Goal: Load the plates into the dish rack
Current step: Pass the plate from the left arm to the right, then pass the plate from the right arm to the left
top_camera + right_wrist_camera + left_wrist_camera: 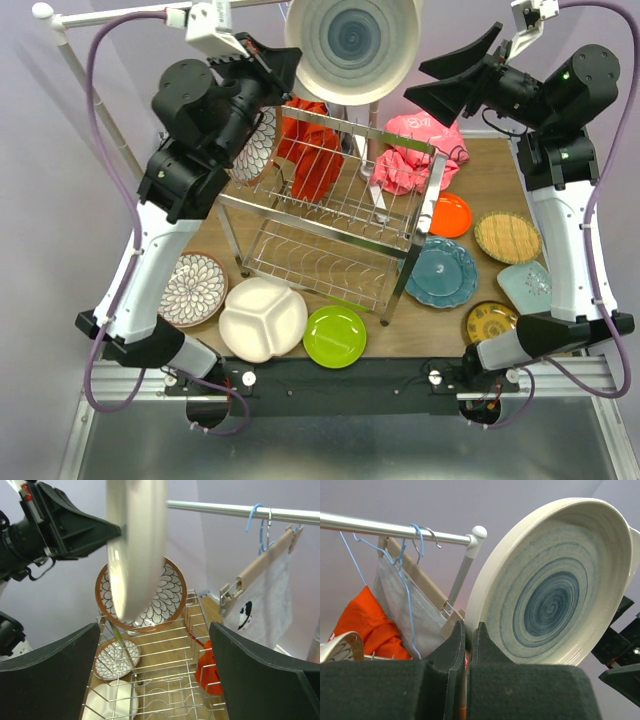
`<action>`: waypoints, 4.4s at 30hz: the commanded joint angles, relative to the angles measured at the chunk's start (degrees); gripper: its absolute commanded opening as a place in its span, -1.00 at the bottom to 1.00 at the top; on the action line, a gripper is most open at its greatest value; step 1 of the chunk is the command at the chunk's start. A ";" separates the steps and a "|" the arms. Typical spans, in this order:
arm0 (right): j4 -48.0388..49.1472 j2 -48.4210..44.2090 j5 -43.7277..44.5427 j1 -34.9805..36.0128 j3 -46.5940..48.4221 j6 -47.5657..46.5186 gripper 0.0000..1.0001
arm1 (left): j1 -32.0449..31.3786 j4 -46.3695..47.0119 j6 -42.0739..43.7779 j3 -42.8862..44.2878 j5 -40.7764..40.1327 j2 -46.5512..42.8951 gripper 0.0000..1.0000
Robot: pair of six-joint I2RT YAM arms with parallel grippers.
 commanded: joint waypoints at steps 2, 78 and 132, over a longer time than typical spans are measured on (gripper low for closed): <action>1.16 0.68 3.65 1.81 1.93 2.87 1.00 | -4.56 9.27 1.59 4.90 -10.17 0.52 -1.00; 32.09 1.65 3.31 0.32 -5.89 36.71 -0.99 | 2.47 17.10 -11.06 -19.97 29.37 -11.17 0.54; 26.12 -0.82 2.87 1.20 -11.52 27.93 0.22 | -7.20 6.01 14.43 -5.20 11.62 -5.54 -1.00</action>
